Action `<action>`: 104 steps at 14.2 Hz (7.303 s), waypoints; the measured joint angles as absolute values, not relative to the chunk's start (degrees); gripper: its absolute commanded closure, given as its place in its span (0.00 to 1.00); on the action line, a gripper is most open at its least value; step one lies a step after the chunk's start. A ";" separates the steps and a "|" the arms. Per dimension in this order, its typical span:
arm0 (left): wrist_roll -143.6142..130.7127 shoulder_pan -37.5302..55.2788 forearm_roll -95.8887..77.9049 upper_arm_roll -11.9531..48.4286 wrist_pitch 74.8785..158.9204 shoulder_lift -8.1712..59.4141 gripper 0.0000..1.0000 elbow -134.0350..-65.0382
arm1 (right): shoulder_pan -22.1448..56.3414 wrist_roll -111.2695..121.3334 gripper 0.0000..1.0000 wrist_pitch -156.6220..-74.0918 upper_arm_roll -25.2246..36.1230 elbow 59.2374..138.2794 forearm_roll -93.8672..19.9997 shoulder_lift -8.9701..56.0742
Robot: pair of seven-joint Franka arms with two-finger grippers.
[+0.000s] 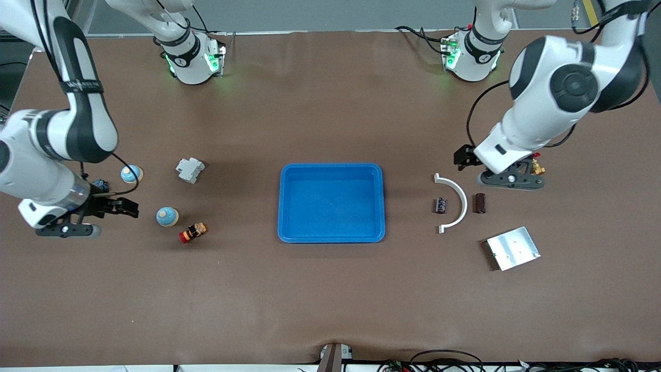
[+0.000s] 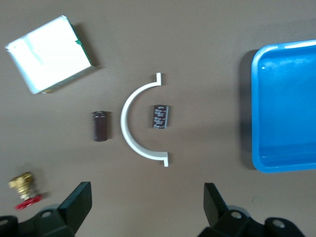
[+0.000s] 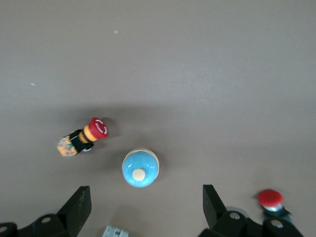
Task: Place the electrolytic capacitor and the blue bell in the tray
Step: 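Move the left gripper over a brown capacitor while the right gripper reaches a blue bell, then grasp the capacitor with the left gripper while the right gripper grasps the bell, then carry the capacitor and bell into the blue tray and lower them, then open both grippers to release the items and lift away, then move the left gripper to the second capacitor while the right gripper reaches the bell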
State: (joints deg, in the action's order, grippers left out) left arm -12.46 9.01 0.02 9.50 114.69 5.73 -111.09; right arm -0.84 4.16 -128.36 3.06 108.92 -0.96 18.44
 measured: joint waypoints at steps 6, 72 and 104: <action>-13.68 8.98 1.30 10.47 132.25 11.57 0.00 -121.26 | -0.81 4.16 0.00 -135.35 2.98 112.45 -0.99 24.97; -141.42 32.57 18.27 13.04 132.73 41.58 1.00 -95.43 | 36.89 -42.22 0.84 -130.61 1.83 98.19 -11.26 36.32; -45.55 18.70 15.18 12.88 125.42 29.85 0.00 -97.45 | 35.15 -44.17 0.00 -123.31 3.49 98.13 -11.54 31.59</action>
State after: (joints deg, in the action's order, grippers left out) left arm -45.55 18.70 15.18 12.88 125.42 29.85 -97.45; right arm 35.15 -44.17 -123.31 3.49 98.13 -11.54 31.59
